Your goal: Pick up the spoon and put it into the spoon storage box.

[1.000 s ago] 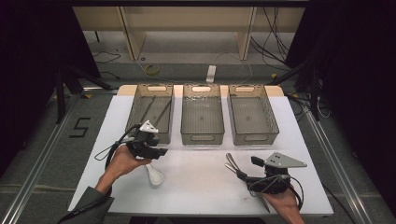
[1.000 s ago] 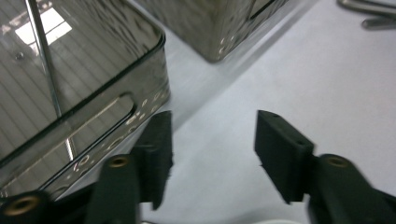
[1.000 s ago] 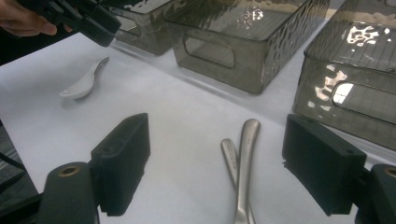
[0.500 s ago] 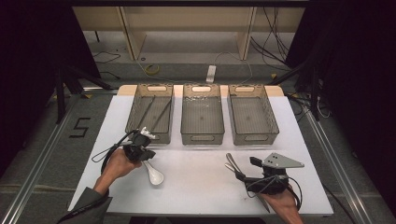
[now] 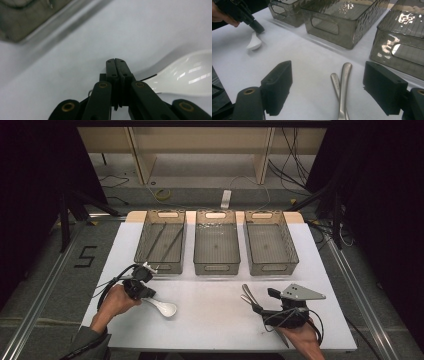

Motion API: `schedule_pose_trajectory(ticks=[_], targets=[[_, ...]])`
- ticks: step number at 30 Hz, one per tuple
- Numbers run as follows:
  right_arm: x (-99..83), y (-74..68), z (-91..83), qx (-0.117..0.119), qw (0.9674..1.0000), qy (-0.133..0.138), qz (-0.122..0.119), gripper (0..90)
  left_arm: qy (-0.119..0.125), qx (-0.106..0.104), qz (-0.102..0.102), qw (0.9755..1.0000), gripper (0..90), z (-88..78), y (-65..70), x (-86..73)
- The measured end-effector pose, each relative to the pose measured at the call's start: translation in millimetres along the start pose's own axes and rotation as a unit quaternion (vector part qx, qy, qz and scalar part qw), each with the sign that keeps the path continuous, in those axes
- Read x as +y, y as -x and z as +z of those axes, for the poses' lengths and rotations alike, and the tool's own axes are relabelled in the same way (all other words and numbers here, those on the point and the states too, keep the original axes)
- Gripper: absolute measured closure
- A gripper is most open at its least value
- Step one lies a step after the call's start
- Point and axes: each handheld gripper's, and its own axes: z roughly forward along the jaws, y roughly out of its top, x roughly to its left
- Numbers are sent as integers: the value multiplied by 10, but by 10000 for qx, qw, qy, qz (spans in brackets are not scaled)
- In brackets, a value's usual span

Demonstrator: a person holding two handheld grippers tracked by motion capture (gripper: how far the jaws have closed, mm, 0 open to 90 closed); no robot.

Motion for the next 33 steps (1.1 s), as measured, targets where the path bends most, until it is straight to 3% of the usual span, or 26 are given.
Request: schedule_pose_trajectory(ticks=[8, 15, 19, 22, 25, 28, 30, 33], targets=[[-1, -6, 11, -3, 10000, -5, -19, 246, -202, -100, 27, 9997, 891, -80, 100, -198], [2, -15, 14, 9, 10000, -36, -30, 246, -161, -117, 69, 9998, 886, -110, 145, -223], [1, -12, 12, 14, 10000, -38, -20, 246, -47, -105, 48, 9999, 780, -180, 149, -197], [1, -15, 14, 14, 10000, -37, -25, 246, 40, -118, 2, 9999, 632, -251, 161, -176], [2, -16, 13, 16, 10000, -29, -38, 246, 36, -223, 138, 9996, 477, -310, 201, -170], [1, -14, 11, 18, 10000, -29, -26, 246, -123, -307, 326, 9989, 304, -298, 291, -167], [1, -15, 13, 21, 10000, -35, -29, 246, -230, -298, 465, 9982, 286, -271, 336, -158], [1, -16, 10, 25, 10000, -26, -44, 246, -298, -333, 463, 9979, 274, -240, 368, -157]])
